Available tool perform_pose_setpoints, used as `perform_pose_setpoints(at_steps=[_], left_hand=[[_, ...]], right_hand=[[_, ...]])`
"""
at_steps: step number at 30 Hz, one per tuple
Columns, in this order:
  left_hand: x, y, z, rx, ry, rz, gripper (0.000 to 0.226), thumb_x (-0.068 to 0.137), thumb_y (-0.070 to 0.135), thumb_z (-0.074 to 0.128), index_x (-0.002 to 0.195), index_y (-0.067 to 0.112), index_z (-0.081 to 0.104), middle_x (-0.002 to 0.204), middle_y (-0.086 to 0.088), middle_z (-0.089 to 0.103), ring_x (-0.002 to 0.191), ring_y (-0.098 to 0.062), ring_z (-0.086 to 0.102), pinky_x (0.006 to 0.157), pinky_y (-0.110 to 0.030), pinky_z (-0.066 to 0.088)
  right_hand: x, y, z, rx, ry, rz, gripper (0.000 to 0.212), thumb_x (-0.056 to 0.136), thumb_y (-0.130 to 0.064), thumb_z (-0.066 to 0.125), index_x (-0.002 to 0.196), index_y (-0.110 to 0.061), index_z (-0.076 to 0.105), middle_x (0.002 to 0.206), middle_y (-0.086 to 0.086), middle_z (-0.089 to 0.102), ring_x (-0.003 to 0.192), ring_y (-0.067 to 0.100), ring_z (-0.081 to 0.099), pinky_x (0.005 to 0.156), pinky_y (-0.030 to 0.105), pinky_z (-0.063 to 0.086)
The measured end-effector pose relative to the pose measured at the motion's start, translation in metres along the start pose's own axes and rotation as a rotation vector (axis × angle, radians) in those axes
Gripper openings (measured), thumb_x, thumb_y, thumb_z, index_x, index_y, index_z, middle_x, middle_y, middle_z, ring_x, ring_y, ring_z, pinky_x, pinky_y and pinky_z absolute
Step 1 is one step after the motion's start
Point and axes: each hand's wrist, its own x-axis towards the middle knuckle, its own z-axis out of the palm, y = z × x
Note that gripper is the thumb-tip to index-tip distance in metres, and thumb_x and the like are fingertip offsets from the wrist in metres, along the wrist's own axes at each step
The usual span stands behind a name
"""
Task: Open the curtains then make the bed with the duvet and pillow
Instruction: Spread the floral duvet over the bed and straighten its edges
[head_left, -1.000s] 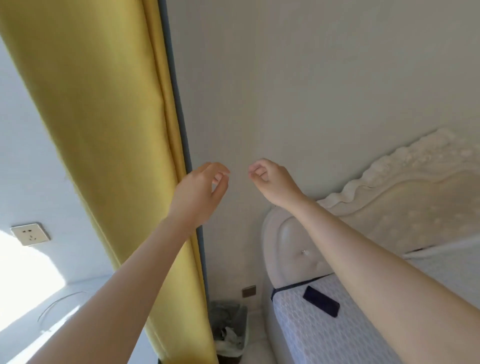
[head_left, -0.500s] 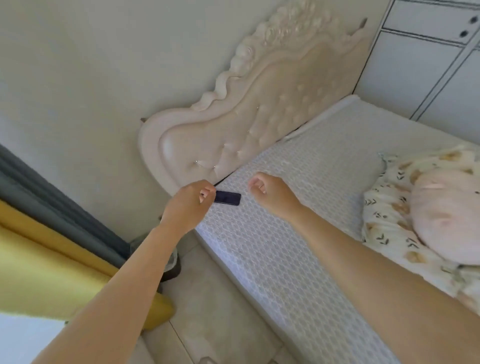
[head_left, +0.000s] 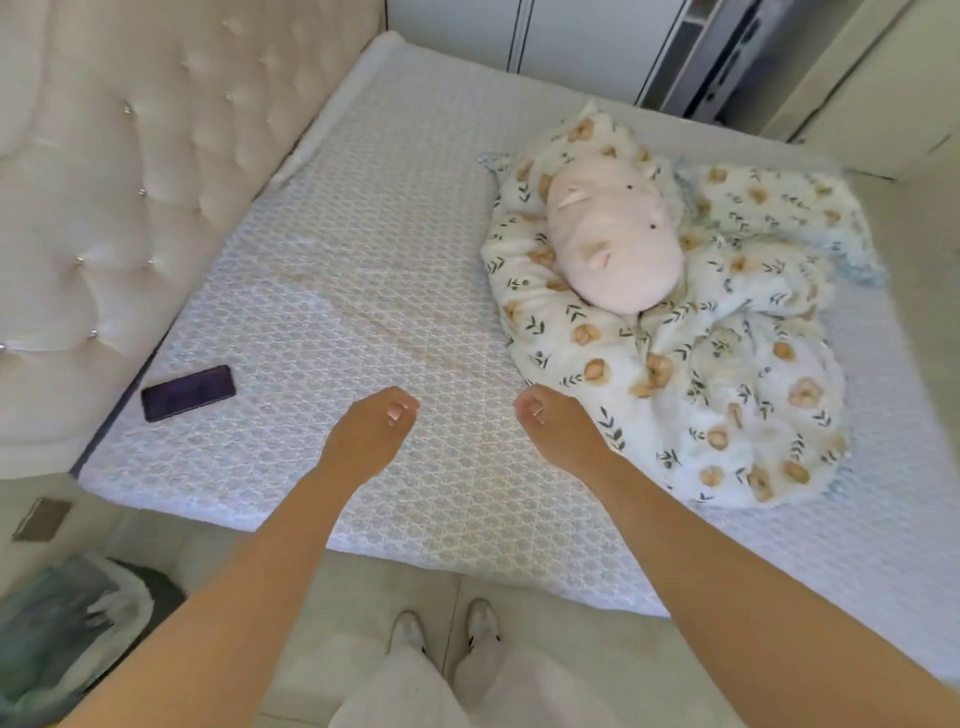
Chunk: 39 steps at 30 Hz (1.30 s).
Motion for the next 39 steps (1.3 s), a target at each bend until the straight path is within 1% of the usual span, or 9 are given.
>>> perform_pose_setpoints(at_steps=[3,11,16,19,24,30,32,34,39], left_hand=[[0.028,0.013,0.033,-0.108,-0.100,0.011,0.014,0.097,0.025,0.053,0.104,0.025,0.065,0.104,0.001,0.067,0.092,-0.014,0.061,0.070,-0.022,0.046],[0.104,0.033,0.096,-0.187,-0.205,-0.088,0.017,0.097,0.025,0.052,0.110,0.022,0.063,0.108,0.009,0.059,0.095,-0.010,0.059,0.069,-0.024,0.045],[0.159,0.034,0.137,-0.272,-0.161,-0.224,0.019,0.096,0.024,0.054,0.113,0.022,0.062,0.113,0.004,0.060,0.102,-0.016,0.059,0.081,-0.029,0.046],[0.199,0.028,0.166,-0.342,-0.132,-0.320,0.019,0.096,0.023,0.056,0.113,0.021,0.061,0.116,0.000,0.060,0.098,-0.014,0.059,0.070,-0.024,0.043],[0.265,0.010,0.204,-0.377,-0.088,-0.390,0.015,0.096,0.021,0.055,0.109,0.023,0.062,0.112,0.002,0.060,0.090,-0.008,0.057,0.069,-0.024,0.043],[0.346,-0.015,0.239,-0.358,-0.097,-0.441,0.027,0.095,0.020,0.052,0.121,0.019,0.059,0.114,0.003,0.059,0.101,-0.014,0.058,0.084,-0.030,0.047],[0.368,-0.025,0.252,-0.243,-0.104,-0.375,0.025,0.097,0.021,0.048,0.120,0.020,0.058,0.113,0.006,0.057,0.089,-0.007,0.057,0.070,-0.025,0.045],[0.390,-0.030,0.266,-0.177,-0.127,-0.320,0.023,0.098,0.021,0.046,0.119,0.021,0.057,0.113,0.007,0.056,0.083,-0.004,0.056,0.063,-0.023,0.044],[0.440,-0.028,0.299,-0.167,-0.135,-0.326,0.026,0.097,0.020,0.050,0.123,0.020,0.053,0.116,0.005,0.055,0.082,-0.005,0.055,0.059,-0.021,0.041]], right_hand=[[-0.004,0.033,-0.007,0.030,0.047,0.120,0.019,0.098,-0.021,0.049,0.109,-0.013,0.062,0.114,0.001,0.066,0.102,0.017,0.060,0.088,0.032,0.049],[0.033,0.096,-0.015,0.092,0.124,0.265,0.017,0.095,-0.020,0.050,0.107,-0.016,0.060,0.109,0.001,0.065,0.090,0.014,0.059,0.082,0.031,0.049],[0.088,0.137,-0.007,0.163,0.114,0.345,0.024,0.094,-0.025,0.050,0.117,-0.019,0.056,0.113,-0.002,0.060,0.104,0.018,0.058,0.090,0.036,0.049],[0.137,0.158,0.010,0.224,0.080,0.330,0.033,0.096,-0.025,0.052,0.128,-0.019,0.051,0.128,-0.002,0.054,0.117,0.018,0.054,0.097,0.033,0.044],[0.222,0.185,0.028,0.109,0.083,0.187,0.056,0.094,-0.028,0.054,0.146,-0.019,0.034,0.150,-0.001,0.036,0.139,0.016,0.032,0.109,0.030,0.032],[0.300,0.229,0.047,-0.234,-0.069,0.205,0.092,0.085,-0.052,0.060,0.152,-0.040,-0.001,0.162,-0.006,-0.014,0.149,0.027,-0.013,0.115,0.058,0.020],[0.317,0.255,0.044,-0.266,-0.066,0.262,0.097,0.082,-0.055,0.062,0.153,-0.039,-0.003,0.163,-0.004,-0.012,0.150,0.026,-0.005,0.114,0.053,0.027],[0.331,0.283,0.034,-0.282,-0.029,0.317,0.103,0.078,-0.055,0.066,0.154,-0.034,-0.001,0.163,-0.003,0.005,0.148,0.025,0.011,0.113,0.048,0.028],[0.348,0.323,0.025,-0.554,-0.054,0.359,0.088,0.086,-0.047,0.060,0.152,-0.035,0.003,0.156,-0.005,0.028,0.140,0.028,0.030,0.098,0.061,0.033]])
